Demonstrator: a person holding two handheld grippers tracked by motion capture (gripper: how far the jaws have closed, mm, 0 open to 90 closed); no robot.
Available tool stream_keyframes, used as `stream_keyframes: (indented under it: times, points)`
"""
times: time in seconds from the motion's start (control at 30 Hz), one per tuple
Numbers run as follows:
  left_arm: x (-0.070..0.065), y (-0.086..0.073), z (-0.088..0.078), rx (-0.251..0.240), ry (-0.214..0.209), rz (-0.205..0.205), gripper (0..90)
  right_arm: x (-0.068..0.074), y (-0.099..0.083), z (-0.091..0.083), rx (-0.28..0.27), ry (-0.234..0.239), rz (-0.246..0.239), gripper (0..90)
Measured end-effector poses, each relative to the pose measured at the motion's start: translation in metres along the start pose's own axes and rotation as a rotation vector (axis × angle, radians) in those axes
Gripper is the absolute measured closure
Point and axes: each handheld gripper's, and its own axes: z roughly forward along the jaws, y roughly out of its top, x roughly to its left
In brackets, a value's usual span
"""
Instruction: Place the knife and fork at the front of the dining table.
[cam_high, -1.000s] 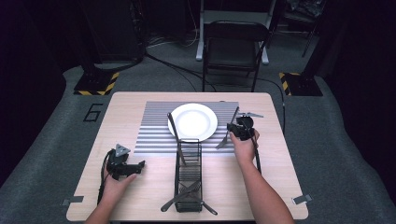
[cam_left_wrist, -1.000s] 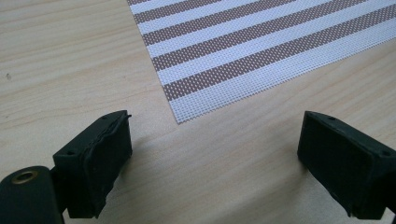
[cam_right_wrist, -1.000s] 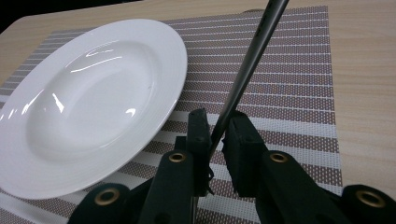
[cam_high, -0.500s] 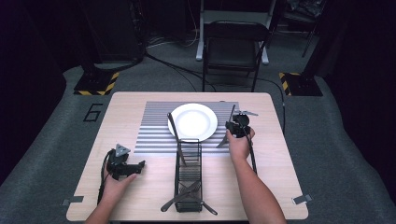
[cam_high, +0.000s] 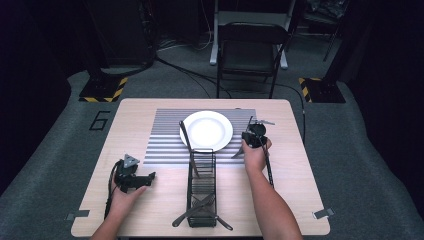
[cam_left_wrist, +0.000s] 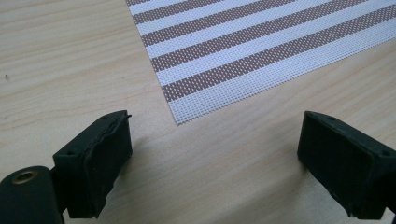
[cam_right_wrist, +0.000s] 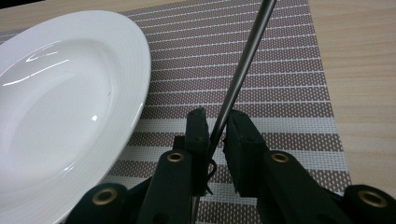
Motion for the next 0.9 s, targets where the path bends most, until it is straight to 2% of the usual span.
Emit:
stream_keyframes:
  times: [0.43,0.47,0.53,0.63,0.77,0.9]
  points:
    - [0.000,0.000,0.000,0.001,0.001,0.002,9.7,0.000,-0.004,0.014,0.020,0.011,0.045,80.3]
    - [0.000,0.000,0.000,0.001,0.001,0.002,9.7,0.001,-0.005,0.018,0.025,0.001,0.019,81.0]
    - [0.000,0.000,0.000,0.000,0.001,0.001,9.8,0.002,-0.006,0.020,0.025,-0.012,0.001,81.8]
    - [0.000,0.000,0.000,0.000,-0.001,0.002,9.8,0.002,-0.007,0.024,0.037,-0.006,0.019,82.0]
    - [0.000,0.000,0.000,-0.004,0.000,0.002,9.8,0.005,-0.006,0.026,0.027,-0.015,-0.004,82.2]
    - [-0.001,0.000,0.001,-0.008,0.001,0.001,9.8,0.005,-0.006,0.027,0.034,-0.014,-0.002,82.3]
